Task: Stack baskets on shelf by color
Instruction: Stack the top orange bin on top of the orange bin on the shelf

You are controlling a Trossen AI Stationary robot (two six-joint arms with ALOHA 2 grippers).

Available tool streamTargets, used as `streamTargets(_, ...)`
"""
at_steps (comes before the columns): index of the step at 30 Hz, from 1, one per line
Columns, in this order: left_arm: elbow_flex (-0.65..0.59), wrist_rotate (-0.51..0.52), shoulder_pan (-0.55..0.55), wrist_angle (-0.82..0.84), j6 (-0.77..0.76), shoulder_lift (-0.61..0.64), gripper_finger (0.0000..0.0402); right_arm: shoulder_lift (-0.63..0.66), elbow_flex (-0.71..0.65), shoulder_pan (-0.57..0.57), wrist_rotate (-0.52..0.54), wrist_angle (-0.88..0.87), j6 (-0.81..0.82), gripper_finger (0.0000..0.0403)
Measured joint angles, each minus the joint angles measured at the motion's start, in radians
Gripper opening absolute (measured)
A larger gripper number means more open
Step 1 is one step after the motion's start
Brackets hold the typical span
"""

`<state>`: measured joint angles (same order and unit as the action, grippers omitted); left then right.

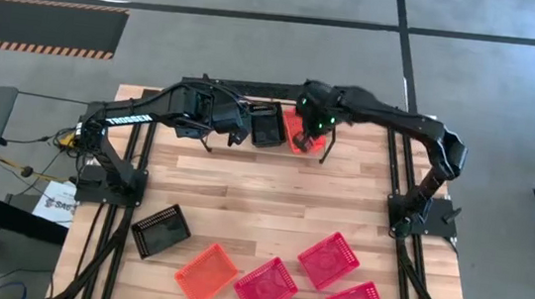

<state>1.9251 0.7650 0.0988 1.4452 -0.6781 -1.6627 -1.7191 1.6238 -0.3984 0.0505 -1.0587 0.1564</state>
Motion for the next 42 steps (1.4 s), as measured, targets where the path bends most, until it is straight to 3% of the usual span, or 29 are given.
streamTargets(9, 0.0, -0.004, 0.0, 0.0, 0.0, 0.0, 0.0098, -0.005, -0.14, 0.146, 0.003, -0.003, -0.089, 0.0002)
streamTargets(18, 0.0, -0.028, -0.001, 0.0, 0.0, 0.0, 0.0098, -0.006, -0.249, 0.115, 0.059, 0.131, -0.131, 0.0003)
streamTargets(34, 0.0, -0.048, -0.001, 0.0, 0.0, 0.0, 0.0098, -0.006, -0.261, 0.101, 0.057, 0.36, -0.186, 0.0004)
streamTargets(42, 0.0, -0.049, -0.001, 0.0, 0.0, 0.0, 0.0098, -0.001, -0.261, 0.128, 0.005, 0.225, -0.163, 0.0003)
